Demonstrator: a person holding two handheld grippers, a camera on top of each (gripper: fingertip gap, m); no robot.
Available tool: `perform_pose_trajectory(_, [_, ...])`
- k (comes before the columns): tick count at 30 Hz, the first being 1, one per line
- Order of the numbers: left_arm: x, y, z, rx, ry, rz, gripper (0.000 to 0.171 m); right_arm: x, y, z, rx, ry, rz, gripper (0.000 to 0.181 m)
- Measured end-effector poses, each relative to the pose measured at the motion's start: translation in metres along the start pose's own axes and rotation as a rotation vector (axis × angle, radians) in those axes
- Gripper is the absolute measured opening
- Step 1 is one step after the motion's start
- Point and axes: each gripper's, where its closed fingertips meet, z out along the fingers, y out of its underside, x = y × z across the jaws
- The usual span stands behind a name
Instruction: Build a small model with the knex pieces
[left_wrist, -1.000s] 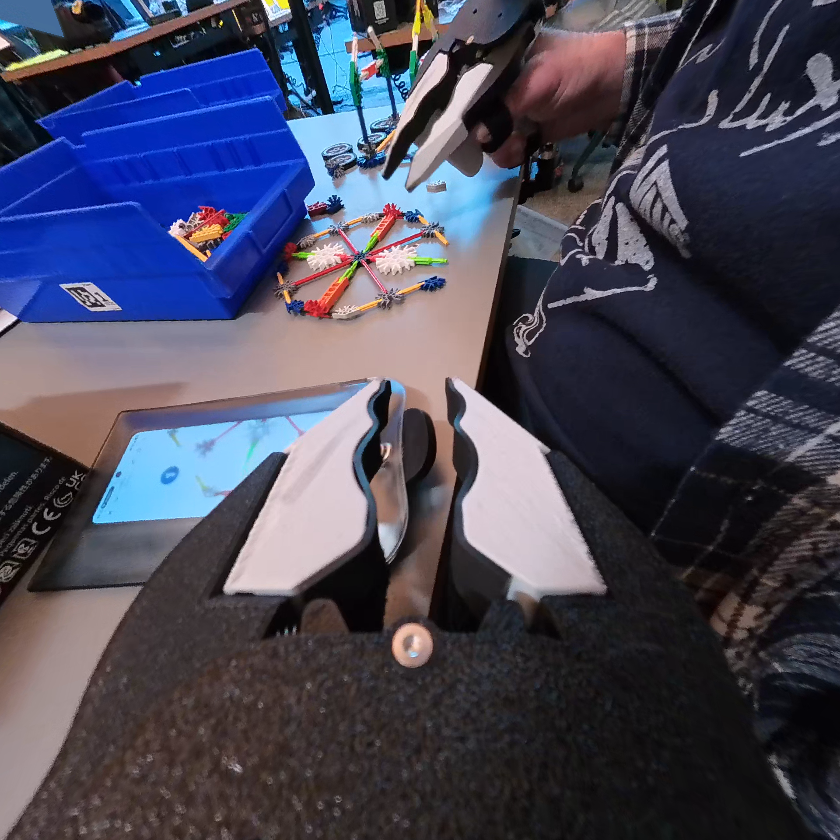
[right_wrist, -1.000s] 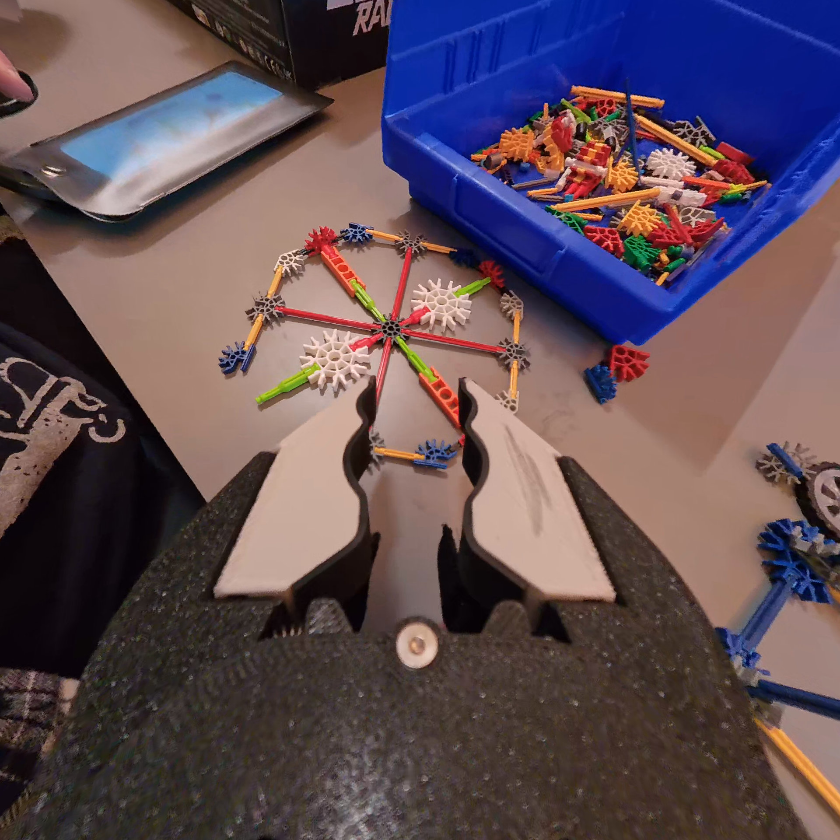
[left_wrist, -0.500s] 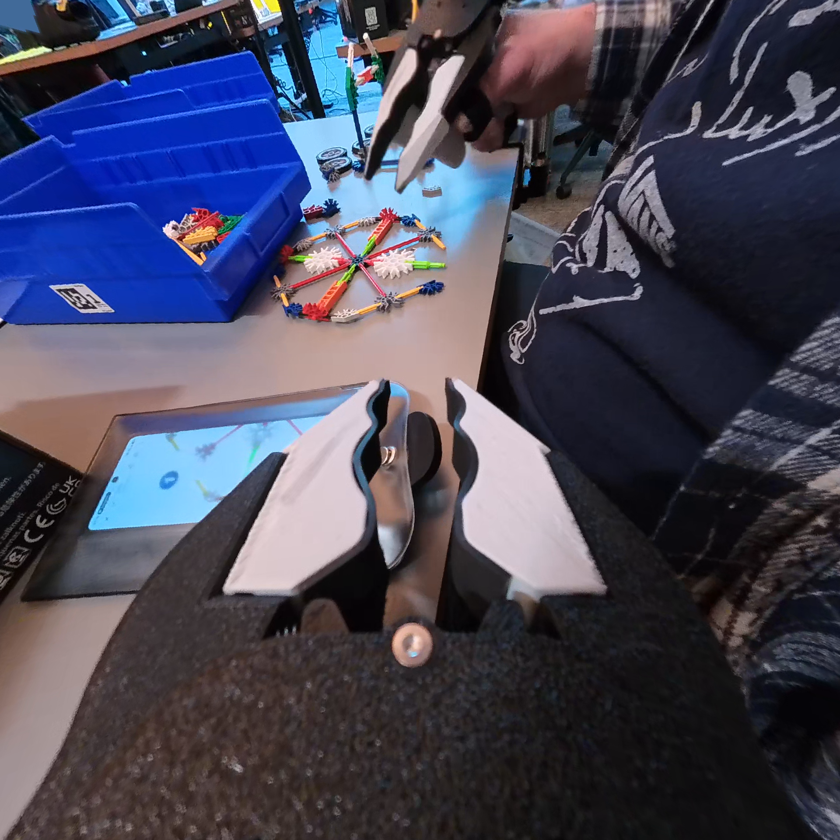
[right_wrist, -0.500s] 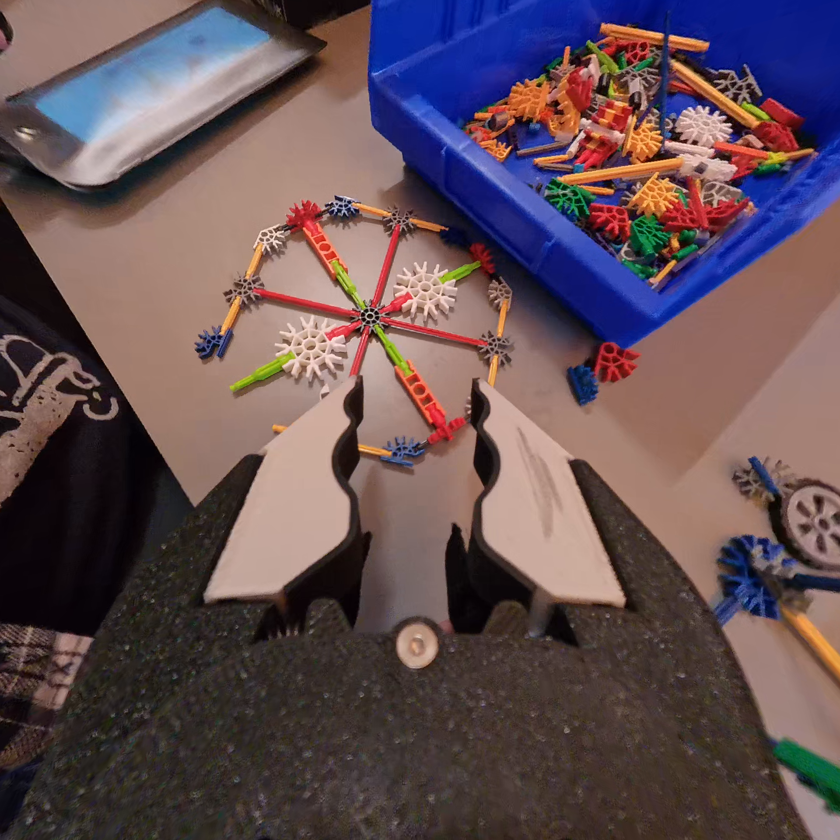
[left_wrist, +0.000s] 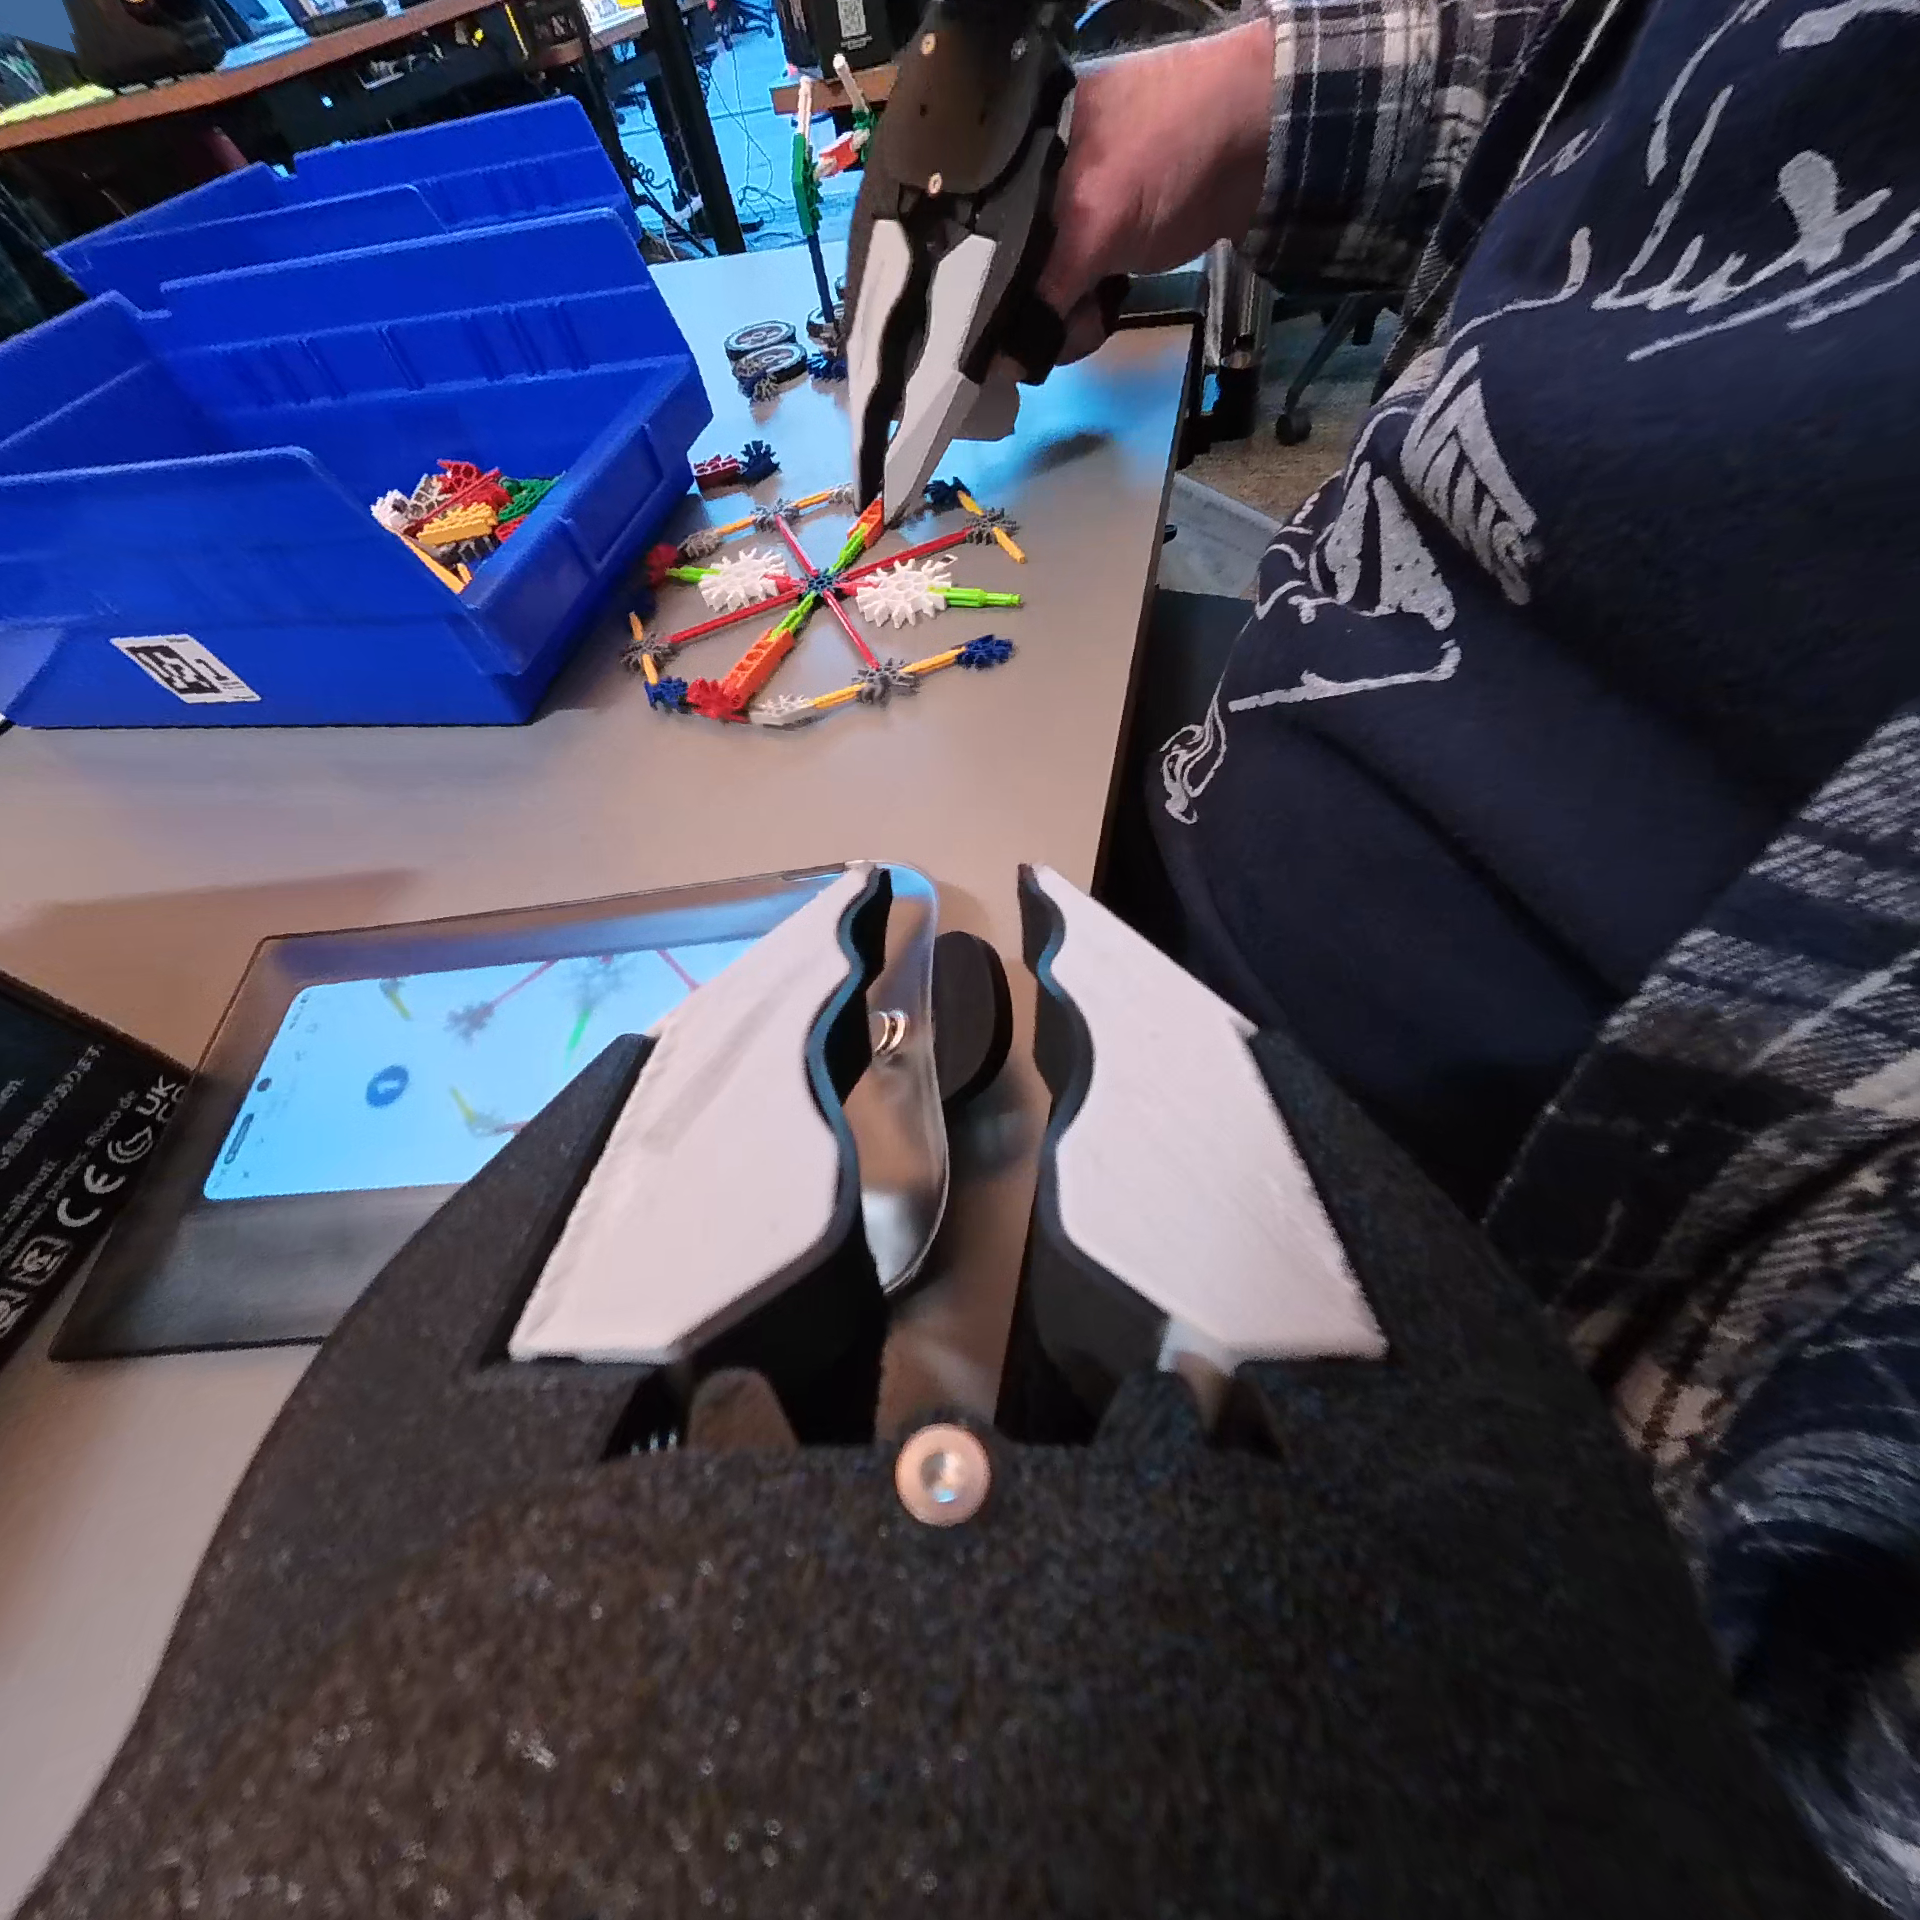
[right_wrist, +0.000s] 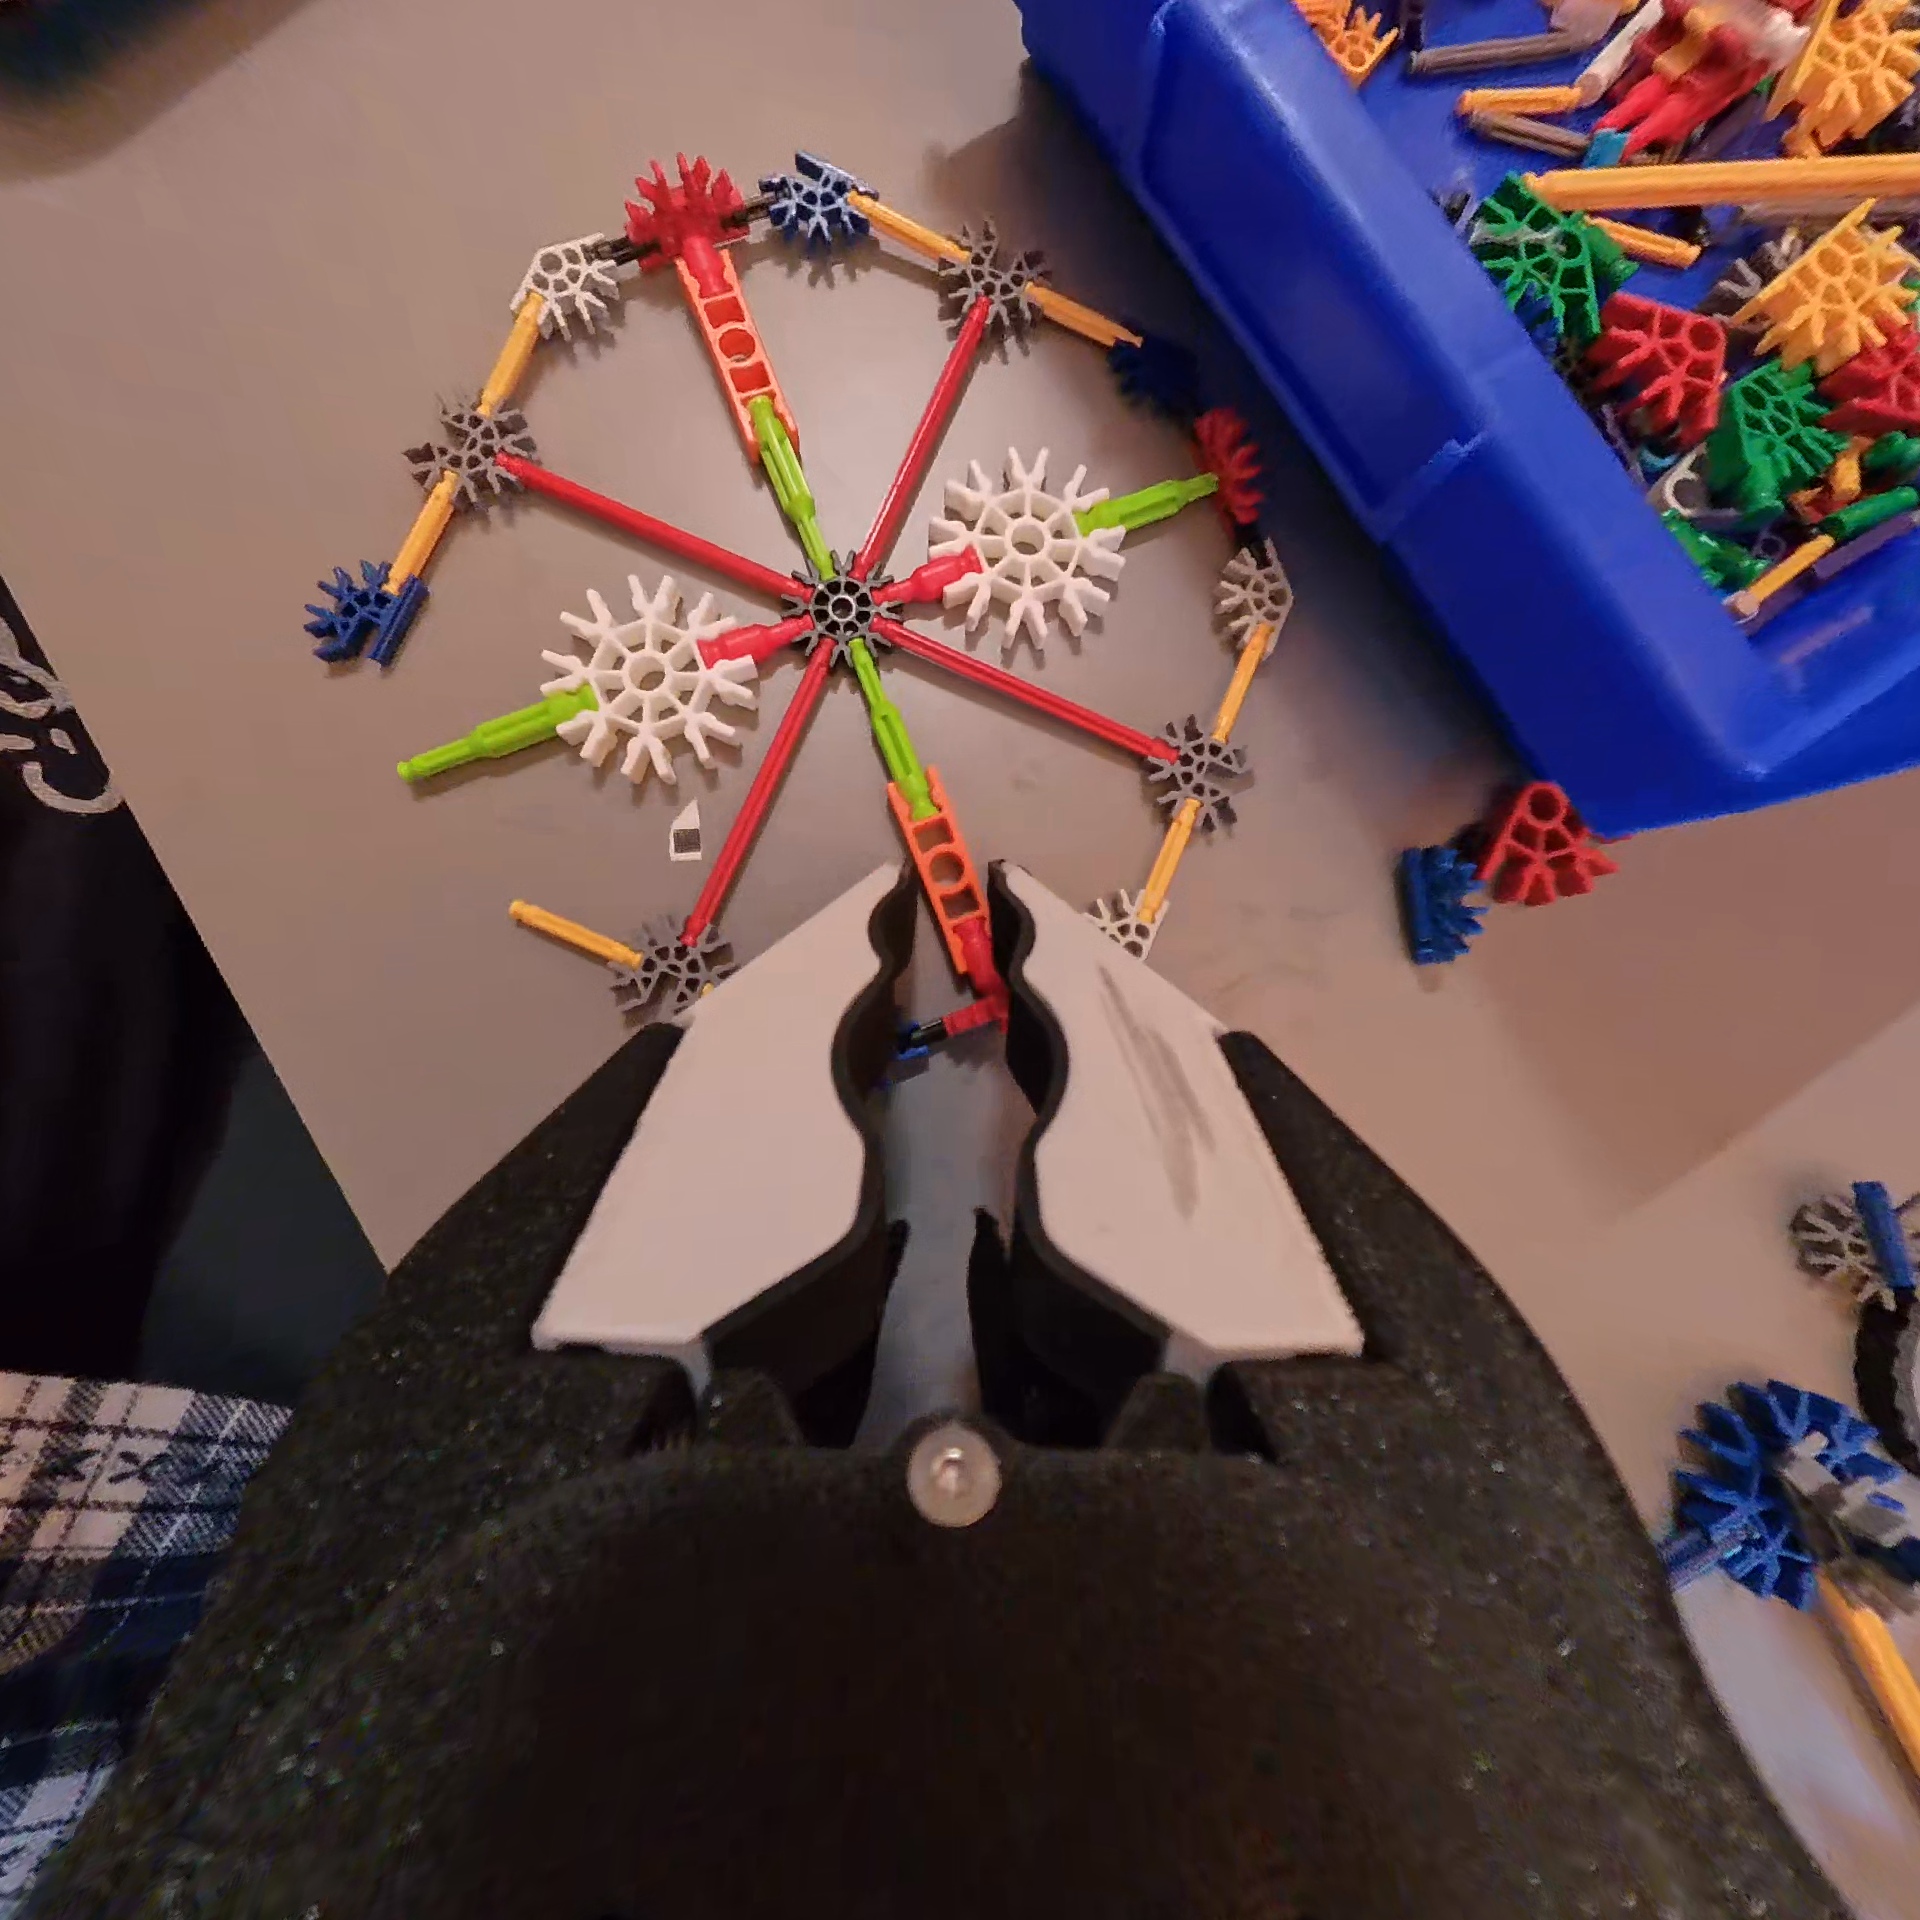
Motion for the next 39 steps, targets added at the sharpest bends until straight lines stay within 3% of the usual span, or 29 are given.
perform_pose_trajectory(25, [0.002, -0.004, -0.004, 0.019, 0.045, 0.036, 0.024, -0.016, 0.018, -0.015, -0.011, 0.226, 0.365, 0.010])
perform_pose_trajectory(32, [0.002, -0.005, -0.003, 0.019, 0.047, 0.033, 0.025, -0.036, 0.014, -0.015, 0.003, 0.211, 0.395, 0.031])
perform_pose_trajectory(39, [0.002, -0.005, -0.002, 0.011, 0.048, 0.027, 0.025, -0.057, 0.011, -0.016, 0.018, 0.149, 0.397, 0.035])
